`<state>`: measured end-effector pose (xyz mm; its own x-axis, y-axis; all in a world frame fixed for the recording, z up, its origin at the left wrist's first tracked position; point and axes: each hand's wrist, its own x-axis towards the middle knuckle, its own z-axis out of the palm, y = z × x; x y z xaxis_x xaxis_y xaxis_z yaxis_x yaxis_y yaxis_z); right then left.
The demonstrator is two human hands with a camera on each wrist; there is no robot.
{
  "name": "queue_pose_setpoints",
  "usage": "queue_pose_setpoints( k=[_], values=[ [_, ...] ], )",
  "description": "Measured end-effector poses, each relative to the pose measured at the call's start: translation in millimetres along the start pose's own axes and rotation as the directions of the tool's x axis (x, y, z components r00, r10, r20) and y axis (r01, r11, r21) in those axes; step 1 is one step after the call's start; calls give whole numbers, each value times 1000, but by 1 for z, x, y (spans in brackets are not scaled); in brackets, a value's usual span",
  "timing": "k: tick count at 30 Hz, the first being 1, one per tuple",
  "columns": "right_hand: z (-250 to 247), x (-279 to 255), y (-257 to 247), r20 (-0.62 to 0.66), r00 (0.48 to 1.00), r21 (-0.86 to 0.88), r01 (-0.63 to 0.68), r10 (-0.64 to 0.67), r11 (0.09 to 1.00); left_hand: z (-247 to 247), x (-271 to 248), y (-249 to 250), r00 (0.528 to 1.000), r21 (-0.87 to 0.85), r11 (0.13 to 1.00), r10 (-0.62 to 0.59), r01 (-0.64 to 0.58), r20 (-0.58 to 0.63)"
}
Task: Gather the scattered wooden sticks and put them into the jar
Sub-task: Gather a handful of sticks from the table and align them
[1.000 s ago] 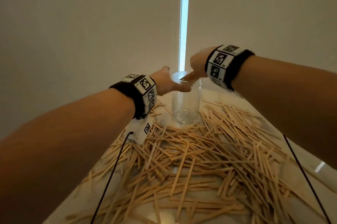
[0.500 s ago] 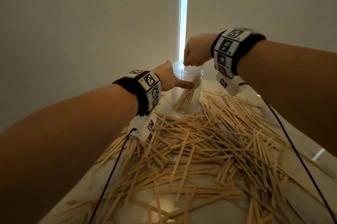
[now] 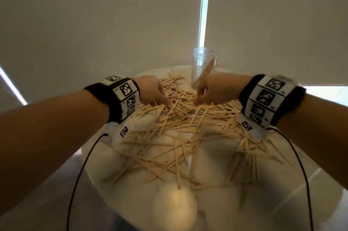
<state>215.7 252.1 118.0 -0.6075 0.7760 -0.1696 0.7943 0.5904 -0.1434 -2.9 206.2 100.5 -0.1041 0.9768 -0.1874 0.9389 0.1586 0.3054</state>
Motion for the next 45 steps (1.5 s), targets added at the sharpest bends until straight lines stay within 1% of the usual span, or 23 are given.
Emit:
queue_pose_setpoints(
  k=[2,4,7,9,10,12,13,15,19,20,21,23,25,26,29,31,33,35,39,45],
  values=[
    [24,-26,-18,93,996,-22,19,-17,1000,9,-29,-12,997,106,994,-39,32,65],
    [46,-45,-35,148,987,-42,67,-60,997,17,-52,-22,990,197,979,-73,49,118],
    [76,-64,-55,218,970,-77,123,-104,989,33,-79,-35,983,381,923,-116,53,143],
    [93,-69,-64,240,965,-129,137,-103,982,45,-89,-40,975,476,877,-156,62,161],
    [96,-67,-66,229,967,-152,146,-109,978,50,-88,-42,970,504,861,-174,66,171],
    [97,-60,-64,221,969,-117,136,-107,984,59,-83,-47,971,489,871,-151,41,187],
    [96,-55,-60,222,970,-86,123,-101,989,62,-79,-50,979,460,888,-114,24,167],
    [91,-44,-48,203,976,-60,90,-76,994,67,-69,-54,993,418,908,-61,13,101],
    [90,-23,-21,100,994,-31,-27,30,999,73,-52,-51,999,378,925,-23,32,-27],
    [90,-20,-18,81,995,-33,-56,59,998,74,-51,-47,999,375,926,-22,37,-43],
    [89,-18,-16,65,994,-48,-83,86,995,75,-50,-45,999,360,932,-20,34,-43],
    [84,-17,-16,62,990,-97,-119,125,988,79,-52,-39,1000,321,947,-20,16,8],
    [79,-17,-19,106,984,-149,-128,145,980,81,-57,-34,997,352,936,-33,9,63],
    [77,-17,-20,121,982,-160,-128,148,979,82,-57,-31,997,367,930,-20,-7,69],
    [76,-9,-22,73,985,-153,-144,156,978,84,-48,-27,994,261,959,102,-111,47],
    [79,-5,-22,58,986,-156,-146,157,977,86,-43,-23,992,239,963,123,-121,8],
    [80,-5,-22,67,987,-183,-133,147,974,87,-40,-18,993,246,962,120,-116,1],
    [78,-7,-20,73,990,-209,-106,124,972,87,-38,-13,993,265,957,117,-115,9],
    [75,-11,-13,63,995,-199,-65,79,978,82,-35,-6,990,315,939,135,-138,33],
    [79,-9,-2,0,996,-161,-92,93,983,80,-28,-4,985,290,944,134,-159,105]
  ],
)
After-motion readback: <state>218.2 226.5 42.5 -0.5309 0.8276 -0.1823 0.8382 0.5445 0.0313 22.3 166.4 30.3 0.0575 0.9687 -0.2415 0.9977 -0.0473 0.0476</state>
